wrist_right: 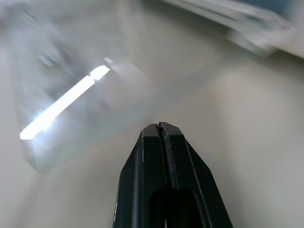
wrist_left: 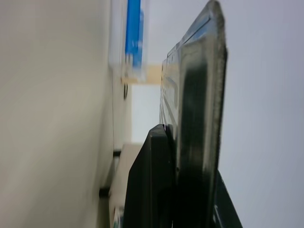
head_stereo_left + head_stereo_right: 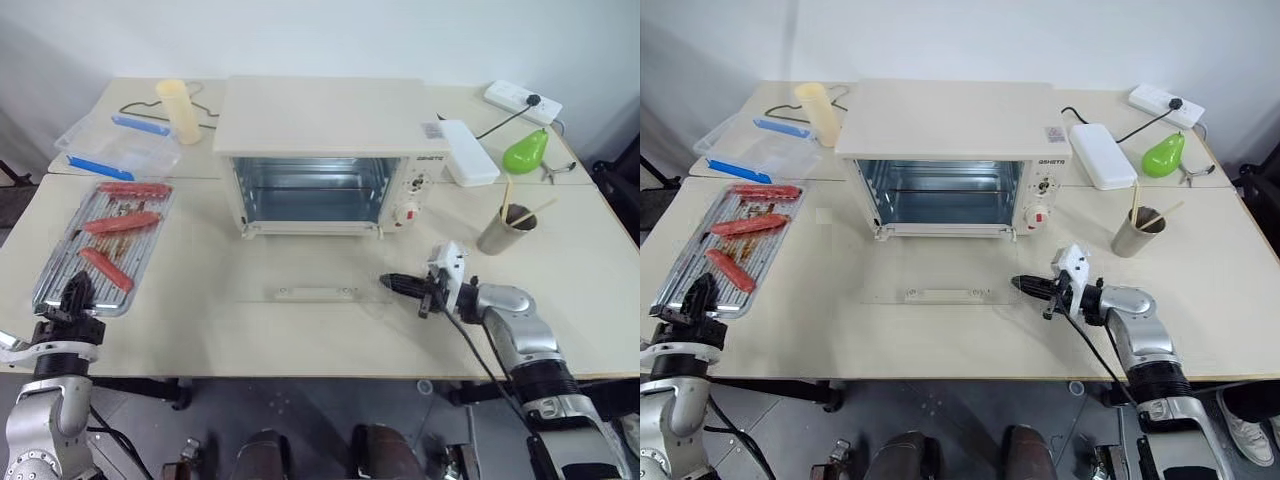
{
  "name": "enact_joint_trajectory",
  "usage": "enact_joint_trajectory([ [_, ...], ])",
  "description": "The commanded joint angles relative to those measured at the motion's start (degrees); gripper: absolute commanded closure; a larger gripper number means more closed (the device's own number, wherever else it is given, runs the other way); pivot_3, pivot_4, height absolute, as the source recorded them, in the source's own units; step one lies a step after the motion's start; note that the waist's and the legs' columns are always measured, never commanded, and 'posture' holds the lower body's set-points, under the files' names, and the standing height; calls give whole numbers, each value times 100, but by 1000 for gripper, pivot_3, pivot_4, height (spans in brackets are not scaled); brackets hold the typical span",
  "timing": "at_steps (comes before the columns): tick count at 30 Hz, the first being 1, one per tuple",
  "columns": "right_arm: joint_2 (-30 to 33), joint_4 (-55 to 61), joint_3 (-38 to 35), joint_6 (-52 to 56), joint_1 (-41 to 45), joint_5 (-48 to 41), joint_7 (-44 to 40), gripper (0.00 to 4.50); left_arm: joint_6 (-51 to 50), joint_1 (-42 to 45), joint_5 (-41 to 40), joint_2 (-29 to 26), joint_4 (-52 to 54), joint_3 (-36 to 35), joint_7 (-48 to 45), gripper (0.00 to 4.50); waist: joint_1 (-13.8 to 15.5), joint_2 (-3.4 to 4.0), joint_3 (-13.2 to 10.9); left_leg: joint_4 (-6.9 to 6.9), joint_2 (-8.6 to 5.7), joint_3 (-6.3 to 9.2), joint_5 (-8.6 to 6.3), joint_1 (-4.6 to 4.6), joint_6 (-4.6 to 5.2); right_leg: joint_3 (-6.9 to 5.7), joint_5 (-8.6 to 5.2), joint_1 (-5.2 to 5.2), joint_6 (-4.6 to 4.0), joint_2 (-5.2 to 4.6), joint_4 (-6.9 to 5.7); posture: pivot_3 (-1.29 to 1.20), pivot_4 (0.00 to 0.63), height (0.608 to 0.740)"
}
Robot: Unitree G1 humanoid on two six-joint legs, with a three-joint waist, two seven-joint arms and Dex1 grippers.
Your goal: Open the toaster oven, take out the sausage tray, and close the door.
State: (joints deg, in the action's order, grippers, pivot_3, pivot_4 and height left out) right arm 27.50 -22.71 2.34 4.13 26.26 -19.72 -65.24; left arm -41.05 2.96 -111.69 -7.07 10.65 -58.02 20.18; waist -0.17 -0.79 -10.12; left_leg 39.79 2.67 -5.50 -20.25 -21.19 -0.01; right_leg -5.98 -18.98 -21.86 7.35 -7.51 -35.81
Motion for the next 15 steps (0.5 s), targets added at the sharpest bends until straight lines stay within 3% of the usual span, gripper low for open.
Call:
enact_joint_trajectory([
  [1,155,561,-154,257,7,-336,-334,4465,9,5,-131,-58,170,-133,17,4500,15,0,0,0,-2,0,-1,-1,0,1,0,1,0,-3,1,0,150,740],
  [8,417,1538,-548,1070,89,-983,-378,4465,-158,26,-131,237,316,-168,43,4500,26,0,0,7,-2,12,-6,-4,1,-3,0,12,0,-1,12,0,150,740],
  [15,157,1704,-1024,1631,740,-1588,194,4465,-383,-51,-131,269,353,-189,-147,4500,8,-3,-1,5,1,11,-8,-3,-1,-5,0,13,0,2,17,0,150,740],
])
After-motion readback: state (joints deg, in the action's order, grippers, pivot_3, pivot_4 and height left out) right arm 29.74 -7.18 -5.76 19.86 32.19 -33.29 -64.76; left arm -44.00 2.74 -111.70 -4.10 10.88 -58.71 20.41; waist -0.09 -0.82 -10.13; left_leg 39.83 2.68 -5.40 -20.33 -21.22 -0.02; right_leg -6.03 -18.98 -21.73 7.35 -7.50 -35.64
